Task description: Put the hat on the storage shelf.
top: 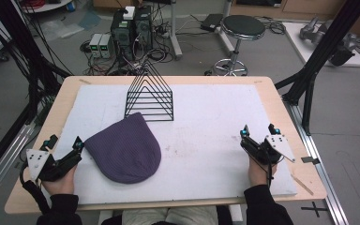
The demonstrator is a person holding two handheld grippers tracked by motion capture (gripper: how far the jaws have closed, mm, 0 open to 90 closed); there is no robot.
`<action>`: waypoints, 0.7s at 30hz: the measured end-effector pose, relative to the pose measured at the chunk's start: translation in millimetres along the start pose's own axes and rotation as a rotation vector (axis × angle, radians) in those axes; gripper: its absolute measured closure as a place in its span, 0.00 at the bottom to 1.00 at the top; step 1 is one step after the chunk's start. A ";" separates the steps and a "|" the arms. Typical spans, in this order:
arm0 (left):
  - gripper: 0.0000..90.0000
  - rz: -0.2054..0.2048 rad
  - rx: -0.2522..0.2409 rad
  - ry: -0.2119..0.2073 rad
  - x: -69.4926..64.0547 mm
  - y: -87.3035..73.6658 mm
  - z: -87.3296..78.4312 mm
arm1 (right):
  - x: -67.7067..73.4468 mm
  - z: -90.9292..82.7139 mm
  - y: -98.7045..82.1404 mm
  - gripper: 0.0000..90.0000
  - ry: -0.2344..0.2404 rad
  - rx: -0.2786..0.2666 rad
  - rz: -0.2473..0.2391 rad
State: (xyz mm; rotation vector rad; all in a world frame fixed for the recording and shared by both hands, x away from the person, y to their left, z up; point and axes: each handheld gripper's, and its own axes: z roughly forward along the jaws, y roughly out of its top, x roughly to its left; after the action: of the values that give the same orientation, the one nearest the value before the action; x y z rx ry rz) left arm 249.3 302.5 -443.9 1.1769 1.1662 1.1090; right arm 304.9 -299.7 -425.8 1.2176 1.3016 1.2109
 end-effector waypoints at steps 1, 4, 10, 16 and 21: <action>0.20 0.000 0.000 0.000 0.0 0.0 0.0 | 0.0 0.0 0.0 0.12 0.000 0.000 0.000; 0.20 0.000 -0.002 0.003 1.2 0.1 -0.7 | -0.3 -0.4 -0.2 0.12 0.004 0.000 0.009; 0.20 -0.004 0.003 -0.002 1.9 -0.4 -0.8 | -0.5 -0.5 -0.5 0.12 0.002 0.006 0.022; 0.20 -0.005 0.005 -0.006 1.5 -0.3 -0.6 | -0.6 -0.1 -0.8 0.12 0.004 0.010 0.021; 0.20 -0.012 0.001 -0.021 -0.2 1.0 -0.9 | -1.1 0.3 -1.2 0.12 0.008 0.011 0.031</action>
State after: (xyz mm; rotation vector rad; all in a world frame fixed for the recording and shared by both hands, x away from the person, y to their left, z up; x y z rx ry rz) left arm 248.3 302.4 -443.0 1.1783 1.1558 1.0847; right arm 305.1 -300.8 -427.0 1.2458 1.3008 1.2336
